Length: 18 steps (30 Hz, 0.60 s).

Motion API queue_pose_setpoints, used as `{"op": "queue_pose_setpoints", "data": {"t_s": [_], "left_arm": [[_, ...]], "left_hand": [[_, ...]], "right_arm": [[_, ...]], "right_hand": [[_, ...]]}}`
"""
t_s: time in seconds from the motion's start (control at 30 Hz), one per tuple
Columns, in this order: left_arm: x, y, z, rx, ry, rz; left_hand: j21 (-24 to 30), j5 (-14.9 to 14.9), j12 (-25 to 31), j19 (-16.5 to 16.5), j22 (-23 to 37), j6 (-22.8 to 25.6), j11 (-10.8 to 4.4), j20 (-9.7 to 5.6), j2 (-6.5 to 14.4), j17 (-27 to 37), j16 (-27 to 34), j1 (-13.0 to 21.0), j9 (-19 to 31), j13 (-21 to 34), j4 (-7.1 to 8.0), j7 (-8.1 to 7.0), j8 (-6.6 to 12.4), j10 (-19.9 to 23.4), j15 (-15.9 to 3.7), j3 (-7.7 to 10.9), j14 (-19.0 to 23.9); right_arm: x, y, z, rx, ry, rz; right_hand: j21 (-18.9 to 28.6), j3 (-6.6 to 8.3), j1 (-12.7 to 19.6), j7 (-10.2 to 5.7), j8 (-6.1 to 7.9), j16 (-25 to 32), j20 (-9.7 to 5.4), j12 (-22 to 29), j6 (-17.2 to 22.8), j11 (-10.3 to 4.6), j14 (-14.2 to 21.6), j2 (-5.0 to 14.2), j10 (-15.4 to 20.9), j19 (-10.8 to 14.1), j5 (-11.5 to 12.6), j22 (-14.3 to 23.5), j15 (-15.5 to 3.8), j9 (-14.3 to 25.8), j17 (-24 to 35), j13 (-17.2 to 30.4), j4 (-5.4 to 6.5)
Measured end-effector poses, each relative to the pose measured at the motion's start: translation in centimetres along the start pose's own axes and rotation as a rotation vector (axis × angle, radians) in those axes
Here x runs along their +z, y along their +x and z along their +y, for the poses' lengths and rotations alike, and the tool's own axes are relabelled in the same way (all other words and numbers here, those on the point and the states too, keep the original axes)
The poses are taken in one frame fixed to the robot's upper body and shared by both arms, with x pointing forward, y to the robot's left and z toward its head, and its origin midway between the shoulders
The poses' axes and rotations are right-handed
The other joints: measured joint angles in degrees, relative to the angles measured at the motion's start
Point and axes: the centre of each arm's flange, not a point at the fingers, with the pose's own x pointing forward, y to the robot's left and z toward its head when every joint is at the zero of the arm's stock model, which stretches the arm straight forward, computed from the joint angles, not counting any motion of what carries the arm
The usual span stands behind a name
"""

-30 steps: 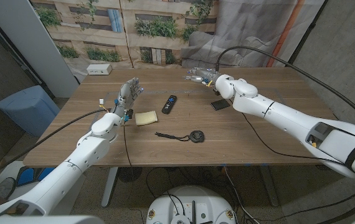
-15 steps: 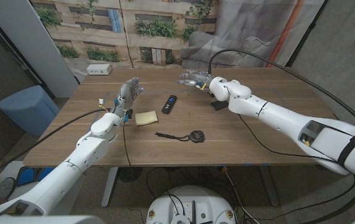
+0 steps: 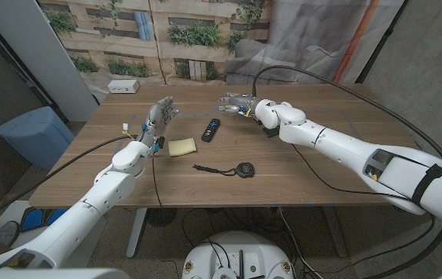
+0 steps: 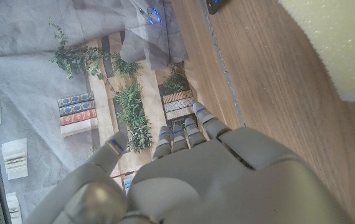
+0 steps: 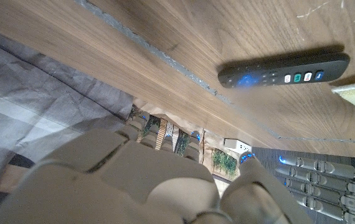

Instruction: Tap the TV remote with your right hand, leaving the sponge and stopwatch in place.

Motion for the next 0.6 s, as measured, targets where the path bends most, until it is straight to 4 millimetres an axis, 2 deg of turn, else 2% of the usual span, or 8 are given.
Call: {"op": "queue_pose_setpoints", "data": {"t_s": [0.07, 0.27, 0.3, 0.4, 0.5, 0.6], "left_arm": [[0.0, 0.0, 0.0, -0.003, 0.000, 0.001], [0.1, 0.0, -0.2, -0.019, -0.003, -0.007], [0.1, 0.2, 0.4, -0.014, 0.003, -0.004], [0.1, 0.2, 0.5, -0.017, 0.002, -0.004], [0.1, 0.3, 0.7, -0.022, 0.004, -0.006], [0.2, 0.3, 0.6, -0.028, 0.003, -0.008]], "left_hand": [[0.0, 0.0, 0.0, 0.0, 0.0, 0.0, 0.00, 0.00, 0.0, 0.0, 0.0, 0.0, 0.0, 0.0, 0.00, 0.00, 0.00, 0.0, 0.00, 0.00, 0.0], [0.0, 0.0, 0.0, 0.0, 0.0, 0.0, 0.00, 0.00, 0.0, 0.0, 0.0, 0.0, 0.0, 0.0, 0.00, 0.00, 0.00, 0.0, 0.00, 0.00, 0.0], [0.0, 0.0, 0.0, 0.0, 0.0, 0.0, 0.00, 0.00, 0.0, 0.0, 0.0, 0.0, 0.0, 0.0, 0.00, 0.00, 0.00, 0.0, 0.00, 0.00, 0.0], [0.0, 0.0, 0.0, 0.0, 0.0, 0.0, 0.00, 0.00, 0.0, 0.0, 0.0, 0.0, 0.0, 0.0, 0.00, 0.00, 0.00, 0.0, 0.00, 0.00, 0.0], [0.0, 0.0, 0.0, 0.0, 0.0, 0.0, 0.00, 0.00, 0.0, 0.0, 0.0, 0.0, 0.0, 0.0, 0.00, 0.00, 0.00, 0.0, 0.00, 0.00, 0.0], [0.0, 0.0, 0.0, 0.0, 0.0, 0.0, 0.00, 0.00, 0.0, 0.0, 0.0, 0.0, 0.0, 0.0, 0.00, 0.00, 0.00, 0.0, 0.00, 0.00, 0.0]], "right_arm": [[0.1, 0.2, 0.2, 0.005, -0.001, -0.003], [0.5, 0.6, 0.8, 0.020, -0.003, -0.007], [0.6, 0.7, 0.9, 0.022, -0.004, -0.007], [0.7, 0.9, 1.2, 0.028, -0.004, -0.007], [0.9, 1.1, 1.4, 0.032, -0.006, -0.008], [1.1, 1.2, 1.7, 0.037, -0.007, -0.008]], "right_hand": [[0.0, 0.00, -0.5, -0.27, 0.00, 0.0, 0.23, 0.0, 0.3, 0.00, 0.0, -0.52, 0.0, -0.2, 0.0, 0.0, 0.00, -0.1, 0.0, 0.0, 0.00], [0.0, -0.25, -0.5, -0.48, 0.00, 0.0, 0.30, 0.0, 0.5, 0.00, 0.0, -0.52, 0.0, -0.3, 0.0, 0.0, 0.00, -0.2, 0.0, 0.0, 0.24], [0.0, -0.29, -0.5, -0.48, 0.00, 0.0, 0.30, 0.0, 0.5, 0.00, 0.0, -0.52, 0.0, -0.3, 0.0, 0.0, 0.00, -0.2, 0.0, 0.0, 0.28], [0.0, -0.48, -0.5, -0.48, 0.00, 0.0, 0.30, 0.0, 0.5, 0.03, -0.2, -0.52, 0.0, -0.3, 0.0, 0.0, 0.15, -0.2, 0.3, 0.0, 0.48], [0.0, -0.66, -0.5, -0.48, 0.00, 0.0, 0.20, 0.0, 0.5, 0.64, -0.3, -0.52, -0.2, -1.0, 0.0, 0.0, 0.30, -0.2, 0.3, 0.0, 0.65], [0.0, -0.72, -0.5, -0.48, 0.00, 0.0, 0.20, 0.0, 0.5, 0.64, -0.3, -0.52, -0.2, -1.0, 0.0, 0.0, 0.30, -0.2, 0.3, 0.0, 0.72]]}}
